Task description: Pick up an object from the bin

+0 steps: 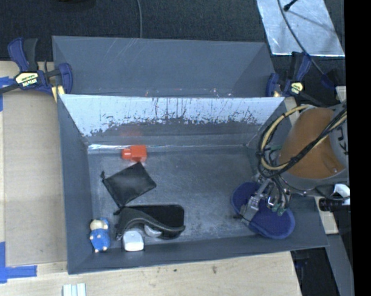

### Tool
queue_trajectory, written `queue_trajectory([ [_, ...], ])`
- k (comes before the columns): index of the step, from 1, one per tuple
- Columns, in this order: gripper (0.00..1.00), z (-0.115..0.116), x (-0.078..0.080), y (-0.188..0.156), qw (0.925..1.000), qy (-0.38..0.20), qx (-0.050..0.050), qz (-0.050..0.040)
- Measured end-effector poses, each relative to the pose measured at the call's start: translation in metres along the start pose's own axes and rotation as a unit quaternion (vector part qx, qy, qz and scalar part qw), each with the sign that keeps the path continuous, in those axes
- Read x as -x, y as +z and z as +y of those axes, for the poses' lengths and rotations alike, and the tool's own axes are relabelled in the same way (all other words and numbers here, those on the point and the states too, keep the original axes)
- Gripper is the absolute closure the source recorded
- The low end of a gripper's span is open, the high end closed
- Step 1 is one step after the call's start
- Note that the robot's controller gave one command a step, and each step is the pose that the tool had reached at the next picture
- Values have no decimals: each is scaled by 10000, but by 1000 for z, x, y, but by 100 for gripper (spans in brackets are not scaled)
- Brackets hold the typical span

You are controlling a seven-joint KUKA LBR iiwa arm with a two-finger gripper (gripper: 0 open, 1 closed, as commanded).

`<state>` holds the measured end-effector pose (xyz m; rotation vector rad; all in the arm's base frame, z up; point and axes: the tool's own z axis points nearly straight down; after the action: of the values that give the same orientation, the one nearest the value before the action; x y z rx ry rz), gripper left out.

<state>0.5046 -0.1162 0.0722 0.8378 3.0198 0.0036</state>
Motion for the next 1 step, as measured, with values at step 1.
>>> queue_trajectory([
  [1,100,2,0,-1,10000,-27,4,2],
])
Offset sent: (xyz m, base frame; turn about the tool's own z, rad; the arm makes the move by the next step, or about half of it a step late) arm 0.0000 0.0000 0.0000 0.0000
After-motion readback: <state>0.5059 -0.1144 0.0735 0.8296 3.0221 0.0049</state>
